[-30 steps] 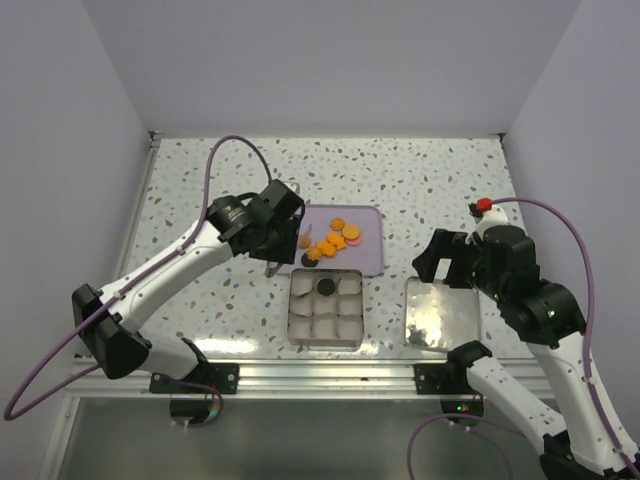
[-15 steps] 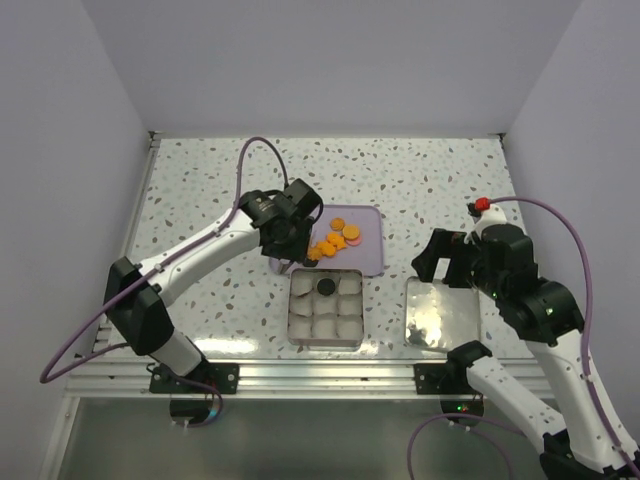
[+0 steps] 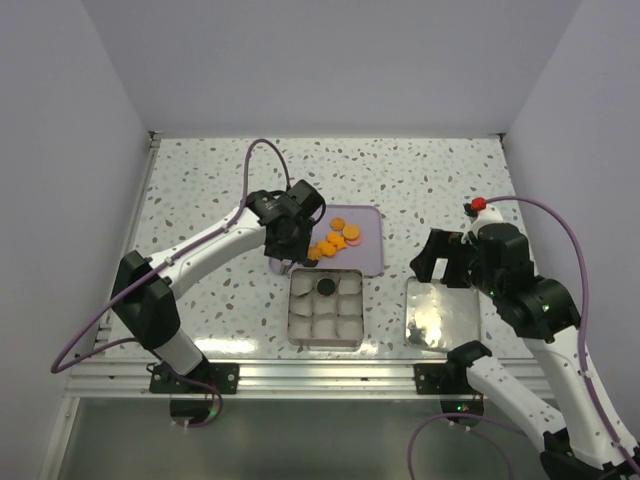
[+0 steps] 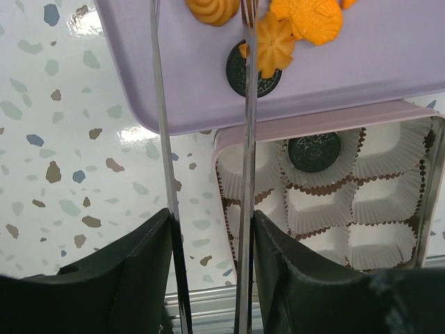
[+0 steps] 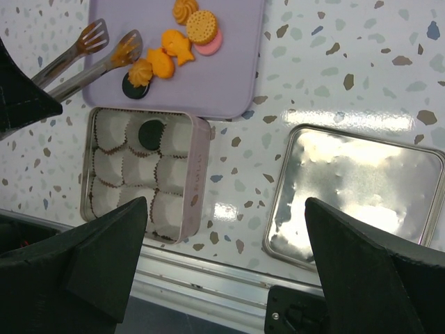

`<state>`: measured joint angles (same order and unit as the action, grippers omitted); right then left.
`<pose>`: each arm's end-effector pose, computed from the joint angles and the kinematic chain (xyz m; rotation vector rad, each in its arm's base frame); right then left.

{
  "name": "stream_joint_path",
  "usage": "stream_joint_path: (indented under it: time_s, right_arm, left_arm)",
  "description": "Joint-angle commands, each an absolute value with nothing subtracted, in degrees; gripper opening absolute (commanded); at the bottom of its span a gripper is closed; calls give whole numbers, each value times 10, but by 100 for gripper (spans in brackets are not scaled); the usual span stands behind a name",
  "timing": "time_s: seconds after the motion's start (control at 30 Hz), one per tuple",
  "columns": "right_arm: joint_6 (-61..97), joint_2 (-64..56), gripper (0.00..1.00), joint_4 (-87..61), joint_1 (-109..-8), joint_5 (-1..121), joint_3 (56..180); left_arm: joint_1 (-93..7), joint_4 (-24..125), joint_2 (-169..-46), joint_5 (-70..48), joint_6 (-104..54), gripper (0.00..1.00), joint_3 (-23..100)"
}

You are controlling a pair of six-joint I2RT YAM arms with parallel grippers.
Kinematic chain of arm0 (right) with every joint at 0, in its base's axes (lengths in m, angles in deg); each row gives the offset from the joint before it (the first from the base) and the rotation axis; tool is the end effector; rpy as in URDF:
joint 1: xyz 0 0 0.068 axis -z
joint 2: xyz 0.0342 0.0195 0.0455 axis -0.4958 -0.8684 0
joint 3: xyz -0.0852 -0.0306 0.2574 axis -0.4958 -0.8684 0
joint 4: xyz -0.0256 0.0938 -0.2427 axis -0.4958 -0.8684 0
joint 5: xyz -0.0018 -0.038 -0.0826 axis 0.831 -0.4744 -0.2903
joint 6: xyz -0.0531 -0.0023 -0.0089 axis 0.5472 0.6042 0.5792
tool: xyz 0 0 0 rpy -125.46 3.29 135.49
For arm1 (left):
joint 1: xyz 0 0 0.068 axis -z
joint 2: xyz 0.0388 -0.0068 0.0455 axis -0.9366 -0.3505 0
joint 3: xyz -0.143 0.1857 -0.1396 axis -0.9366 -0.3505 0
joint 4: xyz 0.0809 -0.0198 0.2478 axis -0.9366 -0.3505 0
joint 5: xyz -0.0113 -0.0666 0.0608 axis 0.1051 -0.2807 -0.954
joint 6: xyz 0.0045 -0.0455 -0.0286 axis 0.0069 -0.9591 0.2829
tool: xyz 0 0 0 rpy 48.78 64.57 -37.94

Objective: Pack the cookies

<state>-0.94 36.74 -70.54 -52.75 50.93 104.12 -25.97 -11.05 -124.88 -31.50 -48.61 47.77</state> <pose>0.1049 0.0433 0.3642 0.0730 2.2423 0.4346 0.2383 -0.2158 0.2841 0.1576 2.7426 -0.0663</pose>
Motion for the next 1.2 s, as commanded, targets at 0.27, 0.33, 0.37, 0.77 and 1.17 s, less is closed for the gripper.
stream_joint_path:
  time_s: [0.27,0.33,0.37,0.77,1.17]
  right_arm:
    - [-7,363,99,-691,-533,515,1037]
    - [-7,362,99,-692,-533,514,1038]
    - [-7,363,99,-692,-533,515,1038]
    - [-7,364,99,-696,-535,515,1044]
    - [-7,365,99,-701,-539,519,1055]
  left_arm:
    - [-265,-80,-1248,-316,-485,49,431]
    - [-265,-78,-1247,-316,-486,49,426]
    - [-265,-77,-1246,-315,-487,49,422]
    - [-267,-58,-1218,-284,-497,35,391]
    - [-269,-101,-1168,-284,-505,33,456]
